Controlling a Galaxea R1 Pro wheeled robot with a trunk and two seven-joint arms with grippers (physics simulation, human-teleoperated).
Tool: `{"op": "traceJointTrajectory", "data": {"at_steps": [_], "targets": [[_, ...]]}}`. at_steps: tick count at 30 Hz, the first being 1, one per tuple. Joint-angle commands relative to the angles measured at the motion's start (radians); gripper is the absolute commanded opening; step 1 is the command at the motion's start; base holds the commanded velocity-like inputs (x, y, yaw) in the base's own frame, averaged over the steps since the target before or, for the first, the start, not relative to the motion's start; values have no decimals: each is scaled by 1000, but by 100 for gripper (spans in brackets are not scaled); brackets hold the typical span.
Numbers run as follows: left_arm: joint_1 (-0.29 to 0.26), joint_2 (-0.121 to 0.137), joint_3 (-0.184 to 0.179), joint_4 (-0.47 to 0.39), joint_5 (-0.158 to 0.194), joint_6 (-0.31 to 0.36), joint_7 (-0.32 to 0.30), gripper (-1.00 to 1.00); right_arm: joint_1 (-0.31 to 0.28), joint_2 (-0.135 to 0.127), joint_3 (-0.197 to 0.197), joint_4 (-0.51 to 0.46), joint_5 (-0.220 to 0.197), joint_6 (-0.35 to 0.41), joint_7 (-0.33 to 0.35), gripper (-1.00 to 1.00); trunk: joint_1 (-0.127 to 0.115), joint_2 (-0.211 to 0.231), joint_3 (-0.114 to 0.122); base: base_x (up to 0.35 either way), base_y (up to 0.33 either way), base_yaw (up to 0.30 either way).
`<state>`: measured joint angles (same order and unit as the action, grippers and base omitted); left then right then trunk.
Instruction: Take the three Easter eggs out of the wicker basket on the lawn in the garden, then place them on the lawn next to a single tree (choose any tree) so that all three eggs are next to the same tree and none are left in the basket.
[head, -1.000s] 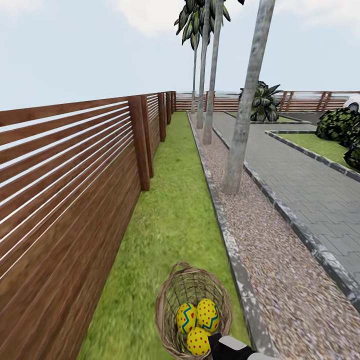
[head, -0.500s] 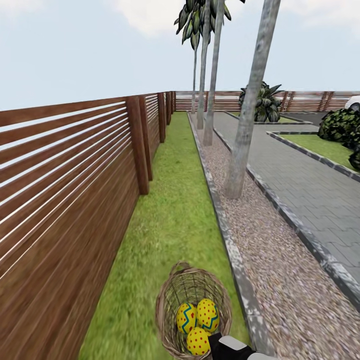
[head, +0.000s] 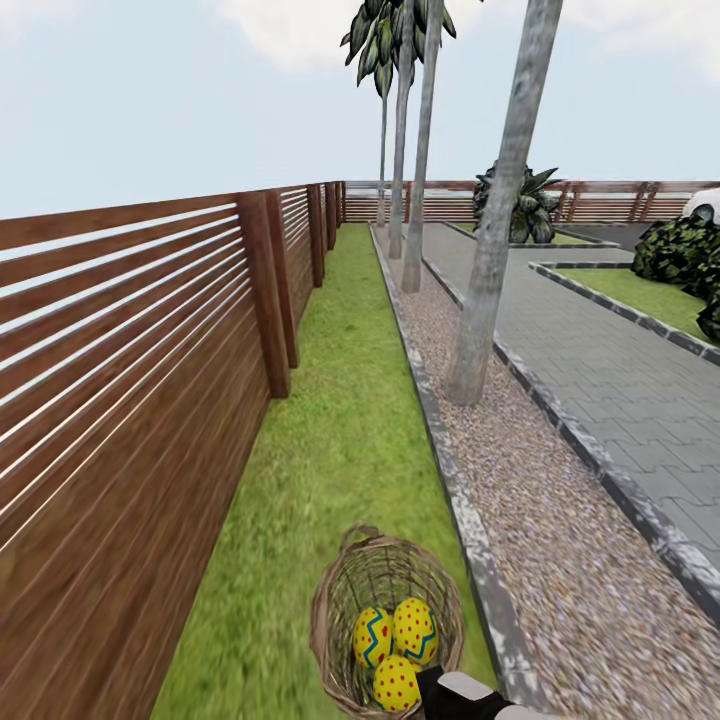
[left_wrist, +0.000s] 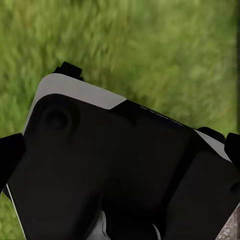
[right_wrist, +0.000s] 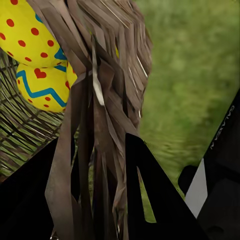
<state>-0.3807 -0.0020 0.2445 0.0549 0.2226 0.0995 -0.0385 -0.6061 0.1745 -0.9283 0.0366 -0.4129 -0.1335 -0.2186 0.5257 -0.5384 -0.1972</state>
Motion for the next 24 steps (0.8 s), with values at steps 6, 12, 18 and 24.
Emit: {"op": "traceJointTrajectory", "data": {"at_steps": [6,12,18,24], "targets": [[-1,0,1,2,11,2,-3,100,-1,0,5,2,-6,-6,1,-100,1,-2,-2,325,0,0],[-1,0,1,2,11,2,-3,100,-1,0,5,2,-5,-8,-1,-100,1,-2,-2,325,0,0],[-1,0,1,2,11,2,-3,100,-1,0,5,2,-5,-9,-1,-100,1,-2,-2,325,0,0],[-1,0,1,2,11,2,-3,100,-1,0,5,2,-5,-9,-1,-100,1,-2,-2,325,0,0]]}}
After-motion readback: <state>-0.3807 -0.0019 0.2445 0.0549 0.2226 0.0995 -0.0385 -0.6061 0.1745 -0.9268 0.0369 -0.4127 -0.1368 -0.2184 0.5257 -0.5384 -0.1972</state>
